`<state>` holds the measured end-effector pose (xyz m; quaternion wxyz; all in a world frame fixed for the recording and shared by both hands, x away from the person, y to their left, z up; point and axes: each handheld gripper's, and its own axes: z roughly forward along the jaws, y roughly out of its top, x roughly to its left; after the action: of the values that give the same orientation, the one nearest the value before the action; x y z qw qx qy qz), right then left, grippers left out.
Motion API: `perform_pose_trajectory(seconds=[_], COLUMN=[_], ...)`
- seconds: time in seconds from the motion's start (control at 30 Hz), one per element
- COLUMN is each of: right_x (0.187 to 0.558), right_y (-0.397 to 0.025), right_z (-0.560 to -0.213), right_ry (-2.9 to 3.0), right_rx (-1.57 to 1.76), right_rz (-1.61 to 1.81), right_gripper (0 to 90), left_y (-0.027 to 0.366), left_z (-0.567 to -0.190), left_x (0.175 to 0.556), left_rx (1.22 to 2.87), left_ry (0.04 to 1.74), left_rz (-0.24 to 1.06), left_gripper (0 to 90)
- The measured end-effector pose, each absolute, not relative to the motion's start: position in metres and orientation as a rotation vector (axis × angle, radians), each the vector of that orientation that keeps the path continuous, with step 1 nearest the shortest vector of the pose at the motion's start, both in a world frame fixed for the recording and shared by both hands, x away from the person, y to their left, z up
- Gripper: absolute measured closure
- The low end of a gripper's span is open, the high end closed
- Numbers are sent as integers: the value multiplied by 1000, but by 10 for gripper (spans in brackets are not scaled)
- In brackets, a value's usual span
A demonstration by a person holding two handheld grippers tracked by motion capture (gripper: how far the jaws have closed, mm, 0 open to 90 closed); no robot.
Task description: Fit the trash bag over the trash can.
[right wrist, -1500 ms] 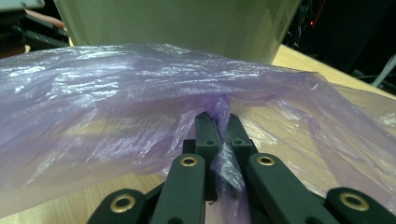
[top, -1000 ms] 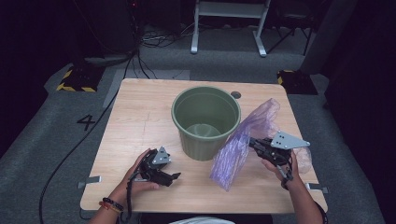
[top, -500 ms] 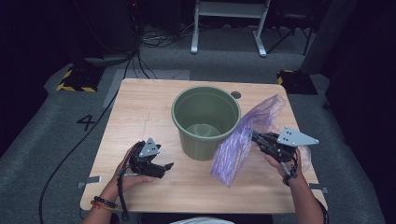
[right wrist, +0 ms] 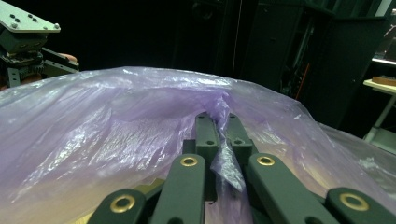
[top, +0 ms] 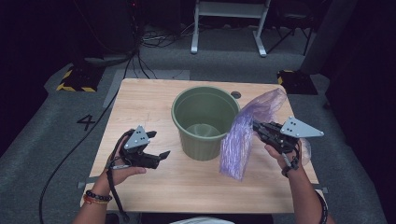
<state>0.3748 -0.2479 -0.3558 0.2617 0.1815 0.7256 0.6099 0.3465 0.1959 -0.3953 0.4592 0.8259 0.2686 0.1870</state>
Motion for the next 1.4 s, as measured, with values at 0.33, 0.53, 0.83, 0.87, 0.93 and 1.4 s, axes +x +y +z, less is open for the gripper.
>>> perform_pose_trajectory(seconds=[0.33, 0.53, 0.83, 0.87, 0.93, 1.4], right_x=[376, 384, 403, 406, 409, 426], right_y=[-260, -256, -240, -237, -234, -216], right_z=[-344, -341, -334, -332, -331, -320], right_ry=[1890, 1874, 1867, 1866, 1868, 1851], right_rx=[541, 571, 605, 609, 611, 650], right_rz=[1649, 1604, 1518, 1496, 1485, 1428], right_gripper=[884, 885, 885, 885, 885, 887], left_y=[192, 185, 174, 170, 164, 119], left_z=[-377, -365, -340, -336, -330, -302], left_x=[342, 338, 340, 340, 341, 353], left_rx=[2011, 1978, 1925, 1933, 1948, 1955], left_ry=[614, 567, 502, 491, 466, 338], left_rz=[475, 518, 480, 487, 473, 392], left_gripper=[157, 158, 161, 160, 160, 159])
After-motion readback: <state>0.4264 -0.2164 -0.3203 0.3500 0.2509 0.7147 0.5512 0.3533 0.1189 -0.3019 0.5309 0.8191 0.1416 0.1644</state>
